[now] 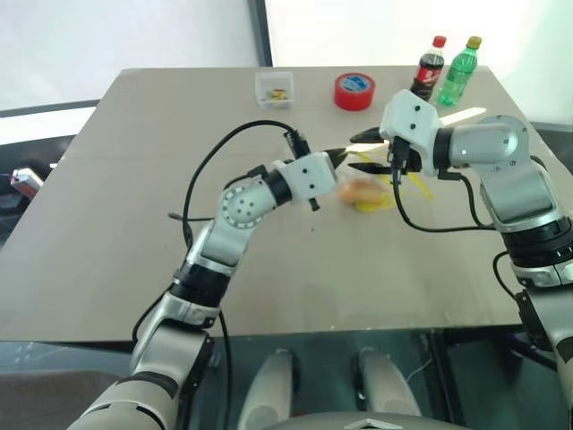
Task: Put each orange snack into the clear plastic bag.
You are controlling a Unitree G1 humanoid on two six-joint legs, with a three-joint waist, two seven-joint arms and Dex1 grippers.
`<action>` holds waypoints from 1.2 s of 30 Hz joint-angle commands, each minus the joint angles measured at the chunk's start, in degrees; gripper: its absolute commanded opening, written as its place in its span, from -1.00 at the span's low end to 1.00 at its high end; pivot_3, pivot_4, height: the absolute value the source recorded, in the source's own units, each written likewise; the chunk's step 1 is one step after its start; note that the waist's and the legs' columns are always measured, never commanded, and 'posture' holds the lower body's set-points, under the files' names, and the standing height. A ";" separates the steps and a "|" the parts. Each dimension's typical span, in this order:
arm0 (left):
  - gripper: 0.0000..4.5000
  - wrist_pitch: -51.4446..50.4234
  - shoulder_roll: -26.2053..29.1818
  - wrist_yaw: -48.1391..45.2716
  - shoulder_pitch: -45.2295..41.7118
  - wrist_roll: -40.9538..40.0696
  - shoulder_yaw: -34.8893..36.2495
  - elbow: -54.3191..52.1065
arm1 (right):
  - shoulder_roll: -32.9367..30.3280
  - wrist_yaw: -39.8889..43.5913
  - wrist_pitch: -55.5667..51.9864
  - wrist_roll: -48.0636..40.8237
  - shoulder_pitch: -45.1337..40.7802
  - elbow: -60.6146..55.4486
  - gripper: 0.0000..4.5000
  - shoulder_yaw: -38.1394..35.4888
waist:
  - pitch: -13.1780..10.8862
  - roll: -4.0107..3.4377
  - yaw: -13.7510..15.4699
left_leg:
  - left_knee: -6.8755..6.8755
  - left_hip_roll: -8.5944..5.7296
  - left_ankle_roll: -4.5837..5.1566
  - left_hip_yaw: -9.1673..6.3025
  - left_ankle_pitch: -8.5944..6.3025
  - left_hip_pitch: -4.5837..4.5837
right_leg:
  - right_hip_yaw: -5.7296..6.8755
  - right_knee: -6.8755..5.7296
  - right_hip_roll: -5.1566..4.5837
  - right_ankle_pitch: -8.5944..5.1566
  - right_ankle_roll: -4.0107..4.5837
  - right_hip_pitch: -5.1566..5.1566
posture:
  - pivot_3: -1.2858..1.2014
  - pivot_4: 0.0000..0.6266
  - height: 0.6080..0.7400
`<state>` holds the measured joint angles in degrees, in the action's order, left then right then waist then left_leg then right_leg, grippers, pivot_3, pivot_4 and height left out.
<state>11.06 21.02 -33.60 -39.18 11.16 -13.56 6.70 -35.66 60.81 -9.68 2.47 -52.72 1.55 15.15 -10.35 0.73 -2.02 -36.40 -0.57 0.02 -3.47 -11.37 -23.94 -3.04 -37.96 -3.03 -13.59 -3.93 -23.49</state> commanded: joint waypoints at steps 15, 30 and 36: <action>-1.00 1.02 0.62 0.57 0.50 0.22 0.61 -1.20 | -2.59 -0.71 0.94 0.21 0.12 -1.71 -0.99 -2.73 | 0.00 0.00 0.00 | 0.00 0.00 0.00 0.00 0.00 0.00 | 0.00 0.00 0.00 0.00 0.00 0.00 | 0.03 -0.52 1.00; -1.00 0.93 7.39 1.90 1.21 -1.02 4.56 0.04 | -11.11 -2.61 -1.20 -0.67 7.17 -0.99 -0.99 -7.02 | 0.00 0.00 0.01 | 0.00 0.00 0.00 0.01 0.00 0.00 | -0.01 0.01 0.00 0.00 0.00 0.00 | 0.03 -0.52 1.00; -1.00 0.98 7.33 1.71 1.15 -1.21 4.29 -0.13 | -13.93 -3.45 -1.62 -0.07 8.98 0.12 -0.99 -7.39 | 0.00 0.00 0.01 | 0.00 0.00 0.00 0.02 0.00 0.00 | -0.01 0.01 -0.01 0.00 0.00 0.00 | 0.03 -0.52 1.00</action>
<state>12.38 26.66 -33.54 -38.07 10.97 -13.56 6.39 -46.62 58.34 -9.88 0.75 -44.27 -0.01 11.89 -10.35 0.74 -2.00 -36.40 -0.57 0.02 -3.46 -11.37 -23.94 -3.05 -37.94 -3.04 -13.59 -3.94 -23.48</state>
